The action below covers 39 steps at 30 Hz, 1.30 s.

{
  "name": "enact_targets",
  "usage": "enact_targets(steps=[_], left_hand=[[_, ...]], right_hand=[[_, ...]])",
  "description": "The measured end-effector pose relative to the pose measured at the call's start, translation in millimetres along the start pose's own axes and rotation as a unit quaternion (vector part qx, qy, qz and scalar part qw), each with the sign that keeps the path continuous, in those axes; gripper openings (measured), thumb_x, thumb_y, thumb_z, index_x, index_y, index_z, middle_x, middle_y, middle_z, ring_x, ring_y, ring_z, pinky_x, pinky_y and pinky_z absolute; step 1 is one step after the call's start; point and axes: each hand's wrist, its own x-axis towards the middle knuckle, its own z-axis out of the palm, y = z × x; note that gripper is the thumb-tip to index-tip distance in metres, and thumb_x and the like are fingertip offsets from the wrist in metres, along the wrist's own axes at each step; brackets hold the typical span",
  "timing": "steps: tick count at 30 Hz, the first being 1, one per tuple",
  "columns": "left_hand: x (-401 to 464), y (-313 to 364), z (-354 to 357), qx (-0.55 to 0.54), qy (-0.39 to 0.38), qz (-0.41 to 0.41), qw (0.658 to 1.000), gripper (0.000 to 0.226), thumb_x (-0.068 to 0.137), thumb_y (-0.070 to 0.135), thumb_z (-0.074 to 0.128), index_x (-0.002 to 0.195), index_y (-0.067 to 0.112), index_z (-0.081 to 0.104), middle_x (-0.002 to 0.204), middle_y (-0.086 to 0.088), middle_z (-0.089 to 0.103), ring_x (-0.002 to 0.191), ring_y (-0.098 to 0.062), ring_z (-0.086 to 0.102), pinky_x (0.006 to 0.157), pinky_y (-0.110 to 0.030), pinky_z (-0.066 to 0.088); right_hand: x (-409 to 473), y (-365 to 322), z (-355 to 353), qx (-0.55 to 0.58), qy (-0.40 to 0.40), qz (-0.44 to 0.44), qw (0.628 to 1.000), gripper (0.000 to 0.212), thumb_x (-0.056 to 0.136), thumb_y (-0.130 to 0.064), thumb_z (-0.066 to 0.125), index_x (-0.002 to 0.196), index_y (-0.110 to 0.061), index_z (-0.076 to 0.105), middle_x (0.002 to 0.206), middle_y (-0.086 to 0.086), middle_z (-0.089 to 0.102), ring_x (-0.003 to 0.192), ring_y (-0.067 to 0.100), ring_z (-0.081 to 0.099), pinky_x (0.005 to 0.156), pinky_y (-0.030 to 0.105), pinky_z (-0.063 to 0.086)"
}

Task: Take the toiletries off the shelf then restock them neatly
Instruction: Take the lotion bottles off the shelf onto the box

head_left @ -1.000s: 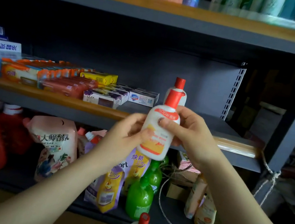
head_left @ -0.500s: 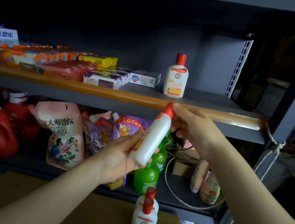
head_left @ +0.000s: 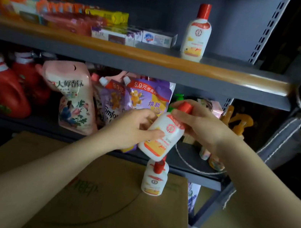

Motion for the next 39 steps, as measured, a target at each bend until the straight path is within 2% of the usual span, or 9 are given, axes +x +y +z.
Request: enact_targets(steps=[3,7,14,19,24,27,30,34,39], left_hand=[[-8,-31,8,0.136,-0.033,0.026,0.99,0.026,0.082,0.028,0.068,0.101,0.016,0.055,0.086,0.01,0.064,0.079,-0.007,0.062,0.065,-0.02,0.05],[-24,-64,20,0.12,-0.076,-0.003,0.99,0.035,0.079,0.031,0.072,0.107,0.015,0.058,0.099,0.006,0.067,0.091,-0.004,0.063,0.08,-0.03,0.052],[-34,-75,22,0.02,-0.043,-0.023,0.999,0.017,0.078,0.041,0.061,0.092,0.032,0.058,0.091,0.008,0.064,0.083,-0.004,0.059,0.08,-0.023,0.047],[-32,-75,18,0.061,-0.01,0.009,0.998,0.021,0.089,0.014,0.06,0.091,0.035,0.058,0.099,0.002,0.068,0.088,-0.018,0.062,0.081,-0.034,0.05],[-20,-62,7,0.108,0.015,0.073,0.991,0.017,0.088,0.009,0.059,0.095,0.025,0.06,0.094,0.008,0.064,0.079,0.001,0.056,0.069,-0.013,0.043],[-6,-40,-7,0.211,0.076,0.172,0.959,0.018,0.086,0.013,0.059,0.103,0.007,0.063,0.094,0.005,0.062,0.084,0.003,0.053,0.072,-0.009,0.039],[16,-17,-25,0.348,0.171,0.285,0.877,0.041,0.082,0.025,0.056,0.116,0.002,0.057,0.116,-0.014,0.059,0.109,-0.02,0.047,0.095,-0.029,0.037],[47,9,-47,0.489,0.246,0.264,0.794,0.074,0.07,0.025,0.074,0.133,0.002,0.043,0.14,-0.02,0.042,0.13,-0.036,0.036,0.103,-0.049,0.033],[79,24,-68,0.502,0.227,0.193,0.812,0.081,0.069,0.036,0.078,0.135,0.004,0.043,0.135,-0.02,0.045,0.128,-0.039,0.038,0.106,-0.048,0.031]], right_hand=[[-13,17,1,-0.095,-0.02,-0.024,0.995,0.019,0.09,-0.006,0.056,0.107,-0.014,0.055,0.092,0.004,0.058,0.085,0.015,0.055,0.081,0.034,0.049],[-28,41,10,-0.313,-0.024,-0.162,0.935,0.031,0.082,-0.011,0.068,0.112,-0.01,0.061,0.092,-0.005,0.06,0.082,0.005,0.055,0.078,0.022,0.046],[-47,82,27,-0.336,-0.023,-0.185,0.923,0.031,0.074,-0.012,0.075,0.101,-0.008,0.059,0.081,-0.004,0.062,0.072,-0.004,0.056,0.066,0.013,0.044],[-55,109,32,-0.474,-0.012,-0.179,0.862,0.035,0.075,-0.02,0.072,0.108,-0.013,0.06,0.104,0.002,0.055,0.087,0.018,0.052,0.073,0.039,0.047],[-51,109,24,-0.494,0.006,-0.192,0.848,0.045,0.075,-0.033,0.073,0.114,-0.016,0.059,0.113,0.004,0.052,0.095,0.026,0.057,0.07,0.041,0.05],[-43,89,16,-0.447,0.028,-0.244,0.86,0.046,0.076,-0.049,0.062,0.105,-0.014,0.062,0.097,0.001,0.056,0.083,0.014,0.056,0.069,0.034,0.05],[-27,54,6,-0.407,0.105,-0.315,0.851,0.035,0.082,-0.04,0.056,0.094,-0.008,0.064,0.082,-0.005,0.051,0.072,-0.003,0.04,0.067,0.01,0.035],[2,-6,-10,-0.361,0.231,-0.356,0.83,0.016,0.085,-0.019,0.055,0.091,-0.007,0.063,0.08,-0.004,0.053,0.069,0.003,0.044,0.065,0.012,0.034],[49,-68,-29,-0.354,0.293,-0.35,0.816,0.015,0.084,-0.01,0.054,0.097,-0.007,0.062,0.089,0.007,0.06,0.073,0.015,0.051,0.069,0.024,0.038]])
